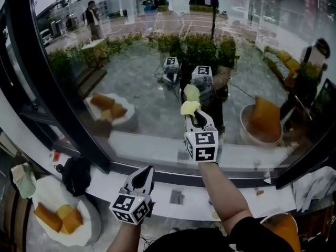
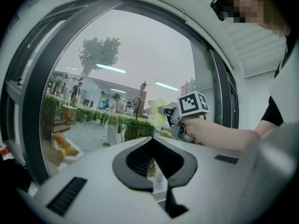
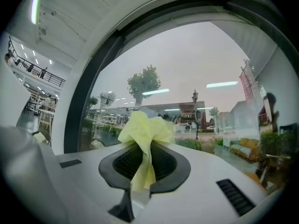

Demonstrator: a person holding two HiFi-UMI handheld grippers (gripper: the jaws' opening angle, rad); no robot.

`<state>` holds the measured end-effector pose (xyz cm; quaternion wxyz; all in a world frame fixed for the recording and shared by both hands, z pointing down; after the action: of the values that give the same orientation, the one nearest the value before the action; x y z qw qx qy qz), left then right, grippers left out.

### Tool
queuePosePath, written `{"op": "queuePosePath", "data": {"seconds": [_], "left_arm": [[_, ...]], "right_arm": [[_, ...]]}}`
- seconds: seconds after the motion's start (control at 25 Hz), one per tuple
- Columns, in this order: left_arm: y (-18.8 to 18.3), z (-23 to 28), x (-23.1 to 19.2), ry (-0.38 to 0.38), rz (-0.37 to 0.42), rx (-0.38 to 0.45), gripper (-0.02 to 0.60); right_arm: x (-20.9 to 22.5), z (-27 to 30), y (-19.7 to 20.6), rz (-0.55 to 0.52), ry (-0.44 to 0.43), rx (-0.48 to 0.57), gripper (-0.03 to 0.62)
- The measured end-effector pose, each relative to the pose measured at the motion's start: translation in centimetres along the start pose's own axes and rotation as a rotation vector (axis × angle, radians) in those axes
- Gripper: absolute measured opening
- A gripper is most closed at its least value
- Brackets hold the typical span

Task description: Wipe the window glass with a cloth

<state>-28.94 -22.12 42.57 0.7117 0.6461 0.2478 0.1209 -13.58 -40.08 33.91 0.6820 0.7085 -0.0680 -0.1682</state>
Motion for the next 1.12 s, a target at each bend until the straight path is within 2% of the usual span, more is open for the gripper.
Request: {"op": "queuePosePath", "data": {"seconds": [0.2, 0.68, 1.12], "left_arm": [[-0.2, -0.6, -1.7, -0.039, -0.004, 0.003, 0.008], [0.2, 0.9, -1.0, -0.005, 0.004, -0.017, 0.008], [0.9, 5.7, 3.4, 0.096, 0.008, -0.037, 0.008]], "right_arm": [[-0.5, 0.9, 0.0, -0.024, 0.026, 0.016, 0.061], [-0.2, 0.6, 0.1, -0.047, 0.006, 0.030, 0.060], [5.1, -2.5, 1.0, -0.074, 0.038, 0.026, 0.060]]}}
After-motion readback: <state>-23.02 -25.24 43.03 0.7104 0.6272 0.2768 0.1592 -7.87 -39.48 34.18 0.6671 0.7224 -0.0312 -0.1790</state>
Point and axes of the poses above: the fingertips, and each gripper's own axes: z forward along the fingers, x to its right, y out of its underside, the point moved 1 cm from there along -z, backward along the fingers, and after that the axes turned 1 degree about -z, right-handed, at the moved point
